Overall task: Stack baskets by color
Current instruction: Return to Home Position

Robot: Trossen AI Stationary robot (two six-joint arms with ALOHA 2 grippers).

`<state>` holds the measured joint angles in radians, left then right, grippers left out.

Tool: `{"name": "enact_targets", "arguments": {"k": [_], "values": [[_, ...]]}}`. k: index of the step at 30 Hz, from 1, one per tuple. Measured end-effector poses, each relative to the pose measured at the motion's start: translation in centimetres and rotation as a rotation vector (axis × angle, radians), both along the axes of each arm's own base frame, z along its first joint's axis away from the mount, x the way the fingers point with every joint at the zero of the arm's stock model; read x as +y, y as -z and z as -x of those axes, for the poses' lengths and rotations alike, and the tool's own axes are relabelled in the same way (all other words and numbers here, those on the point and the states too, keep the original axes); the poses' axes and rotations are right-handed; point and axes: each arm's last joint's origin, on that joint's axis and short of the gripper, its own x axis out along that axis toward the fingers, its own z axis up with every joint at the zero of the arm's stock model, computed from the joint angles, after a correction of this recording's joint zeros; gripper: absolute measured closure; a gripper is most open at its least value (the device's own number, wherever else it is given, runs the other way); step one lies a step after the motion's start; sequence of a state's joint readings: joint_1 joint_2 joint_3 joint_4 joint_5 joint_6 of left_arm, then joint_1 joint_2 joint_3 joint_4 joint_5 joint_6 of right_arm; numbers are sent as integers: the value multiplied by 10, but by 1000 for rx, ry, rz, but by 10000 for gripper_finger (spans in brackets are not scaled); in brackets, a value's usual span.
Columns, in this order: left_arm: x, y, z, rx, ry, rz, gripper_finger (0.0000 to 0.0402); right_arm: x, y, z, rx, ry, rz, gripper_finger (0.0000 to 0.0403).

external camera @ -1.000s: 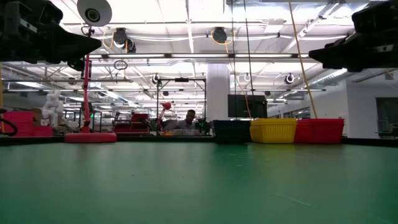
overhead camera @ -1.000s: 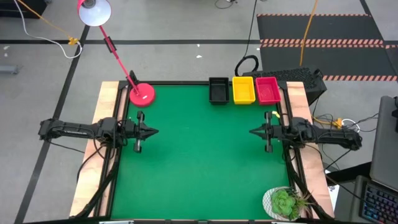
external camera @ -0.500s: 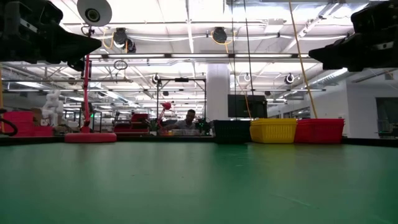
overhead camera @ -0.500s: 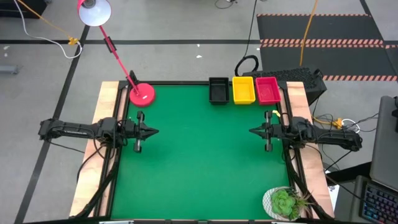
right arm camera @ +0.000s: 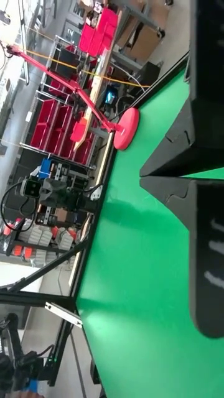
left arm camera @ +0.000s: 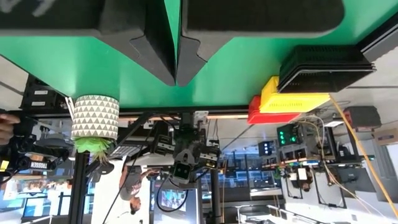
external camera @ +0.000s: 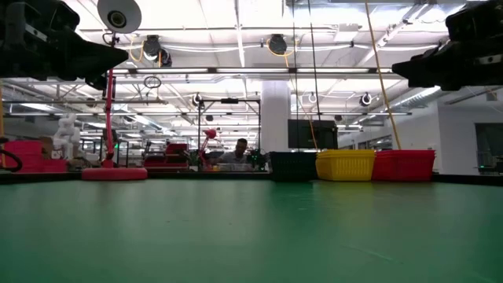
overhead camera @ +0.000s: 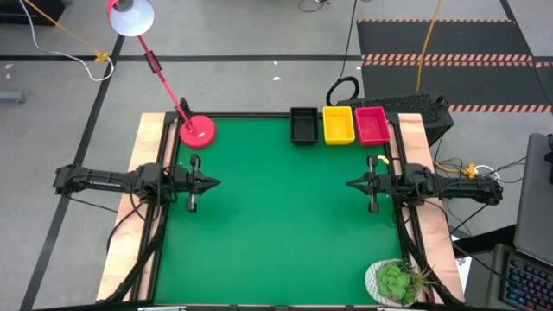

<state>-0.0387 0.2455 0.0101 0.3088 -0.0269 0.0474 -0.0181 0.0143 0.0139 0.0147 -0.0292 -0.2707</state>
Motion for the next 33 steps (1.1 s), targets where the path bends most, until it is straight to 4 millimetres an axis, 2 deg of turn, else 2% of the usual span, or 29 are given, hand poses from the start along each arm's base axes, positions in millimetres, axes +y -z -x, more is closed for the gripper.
{"name": "enact_targets", "arguments": {"k": [9,20,27,33], "values": [[0,5,0,52,2,-52,397,0,-2,0,-18,1,3,403],[-1,9,1,89,33,-68,398,0,-2,0,-21,1,3,403],[-1,-1,11,-24,29,-77,399,0,-2,0,-23,1,3,403],[0,3,16,-4,27,-83,396,0,-2,0,-23,0,4,403]]}}
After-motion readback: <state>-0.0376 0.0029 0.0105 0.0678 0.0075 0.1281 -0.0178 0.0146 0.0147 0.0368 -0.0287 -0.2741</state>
